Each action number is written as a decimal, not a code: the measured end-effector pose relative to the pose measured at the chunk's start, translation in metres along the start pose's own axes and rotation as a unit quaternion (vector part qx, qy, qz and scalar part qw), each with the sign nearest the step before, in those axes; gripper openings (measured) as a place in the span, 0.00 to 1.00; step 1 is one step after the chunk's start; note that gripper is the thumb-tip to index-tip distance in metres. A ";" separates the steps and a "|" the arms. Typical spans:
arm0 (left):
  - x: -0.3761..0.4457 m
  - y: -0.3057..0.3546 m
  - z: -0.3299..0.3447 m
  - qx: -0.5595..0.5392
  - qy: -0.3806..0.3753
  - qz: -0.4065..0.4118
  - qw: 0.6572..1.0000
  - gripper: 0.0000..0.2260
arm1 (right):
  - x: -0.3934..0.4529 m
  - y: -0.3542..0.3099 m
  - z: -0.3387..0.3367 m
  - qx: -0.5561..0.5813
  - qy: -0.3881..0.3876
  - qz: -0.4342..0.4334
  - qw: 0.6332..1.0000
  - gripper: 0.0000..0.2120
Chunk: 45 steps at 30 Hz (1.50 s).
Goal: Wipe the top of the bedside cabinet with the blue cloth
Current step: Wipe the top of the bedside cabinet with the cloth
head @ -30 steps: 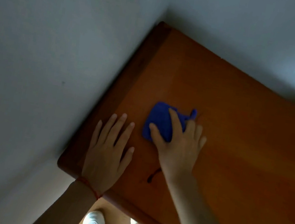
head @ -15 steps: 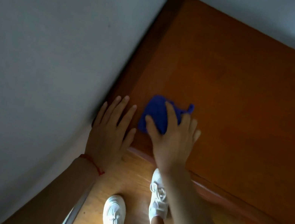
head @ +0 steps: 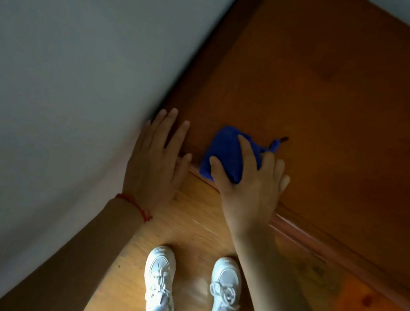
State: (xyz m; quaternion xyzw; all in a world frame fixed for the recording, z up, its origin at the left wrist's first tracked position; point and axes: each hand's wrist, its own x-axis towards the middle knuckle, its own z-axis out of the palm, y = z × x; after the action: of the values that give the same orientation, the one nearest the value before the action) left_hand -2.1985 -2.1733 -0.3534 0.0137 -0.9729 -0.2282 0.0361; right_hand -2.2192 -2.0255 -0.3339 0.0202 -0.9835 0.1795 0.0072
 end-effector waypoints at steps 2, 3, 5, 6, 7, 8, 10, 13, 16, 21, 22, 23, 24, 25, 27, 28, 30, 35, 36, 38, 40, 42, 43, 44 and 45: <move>-0.006 0.001 -0.001 -0.001 0.005 -0.023 1.000 0.22 | 0.020 -0.010 0.005 0.009 -0.016 -0.026 1.000 0.29; -0.010 0.002 -0.001 -0.001 0.009 -0.032 0.999 0.22 | 0.029 -0.014 0.009 0.014 -0.028 -0.039 0.999 0.29; -0.016 0.004 0.000 -0.001 0.016 -0.052 0.999 0.22 | 0.043 -0.018 0.013 0.014 -0.043 -0.067 0.997 0.29; -0.018 0.006 0.000 0.000 0.019 -0.063 0.998 0.22 | 0.047 -0.017 0.012 0.012 -0.048 -0.081 0.995 0.30; -0.020 0.008 0.000 0.000 0.019 -0.076 0.997 0.22 | 0.045 -0.013 0.010 0.012 -0.050 -0.095 0.994 0.30; -0.022 0.010 0.000 -0.001 0.019 -0.091 0.996 0.22 | 0.041 -0.006 0.006 0.010 -0.050 -0.109 0.993 0.30; -0.027 0.016 0.002 -0.003 0.030 -0.124 0.992 0.22 | 0.027 0.010 -0.002 0.002 -0.045 -0.141 0.989 0.30; -0.034 0.029 0.006 0.005 0.052 -0.185 0.981 0.22 | 0.017 0.024 -0.010 -0.003 -0.051 -0.179 0.982 0.29; -0.038 0.043 0.010 0.011 0.074 -0.245 0.967 0.22 | 0.029 0.013 -0.006 0.007 -0.071 -0.212 0.975 0.29; -0.043 0.055 0.013 0.010 0.111 -0.332 0.937 0.21 | 0.059 -0.039 0.017 0.029 -0.129 -0.274 0.953 0.30; -0.044 0.056 0.013 0.008 0.112 -0.343 0.933 0.23 | 0.062 -0.041 0.019 0.032 -0.132 -0.280 0.950 0.30; -0.045 0.057 0.013 0.005 0.114 -0.351 0.930 0.24 | 0.064 -0.038 0.019 0.034 -0.127 -0.289 0.948 0.30; -0.045 0.058 0.013 0.003 0.117 -0.355 0.928 0.25 | 0.063 -0.030 0.016 0.032 -0.120 -0.299 0.946 0.30; -0.047 0.059 0.014 0.002 0.117 -0.356 0.927 0.25 | 0.061 -0.020 0.012 0.024 -0.113 -0.311 0.944 0.30; -0.049 0.062 0.017 0.002 0.117 -0.354 0.928 0.25 | 0.058 -0.003 0.005 0.004 -0.102 -0.333 0.937 0.29; -0.048 0.063 0.019 0.004 0.118 -0.352 0.928 0.25 | 0.060 -0.003 0.005 -0.002 -0.106 -0.341 0.934 0.29; -0.045 0.067 0.024 0.007 0.115 -0.352 0.929 0.25 | 0.072 -0.016 0.010 0.006 -0.128 -0.339 0.932 0.29; -0.028 0.074 0.029 0.015 0.130 -0.347 0.929 0.24 | 0.099 -0.032 0.017 0.018 -0.129 -0.348 0.928 0.30; -0.023 0.075 0.029 0.013 0.134 -0.347 0.928 0.24 | 0.101 -0.023 0.014 0.013 -0.123 -0.353 0.927 0.30; -0.011 0.078 0.027 0.010 0.139 -0.348 0.927 0.24 | 0.111 -0.008 0.006 -0.003 -0.109 -0.376 0.920 0.30; 0.003 0.079 0.027 0.016 0.139 -0.336 0.931 0.24 | 0.137 -0.005 0.007 -0.011 -0.096 -0.380 0.920 0.30; 0.015 0.079 0.030 0.016 0.137 -0.325 0.936 0.24 | 0.162 -0.014 0.013 0.013 -0.106 -0.322 0.941 0.29; 0.021 0.078 0.031 0.015 0.135 -0.326 0.936 0.25 | 0.169 -0.018 0.017 0.029 -0.111 -0.291 0.950 0.29; 0.026 0.079 0.032 0.013 0.133 -0.330 0.935 0.25 | 0.168 -0.019 0.019 0.045 -0.112 -0.271 0.955 0.29; 0.030 0.080 0.034 0.012 0.128 -0.336 0.933 0.25 | 0.161 -0.017 0.018 0.052 -0.115 -0.262 0.957 0.29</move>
State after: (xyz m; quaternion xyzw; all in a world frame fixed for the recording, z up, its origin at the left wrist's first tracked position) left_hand -2.2317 -2.0883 -0.3463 0.3694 -0.9012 -0.2115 0.0815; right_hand -2.3796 -2.0536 -0.3416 0.2980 -0.9271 0.2192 -0.0599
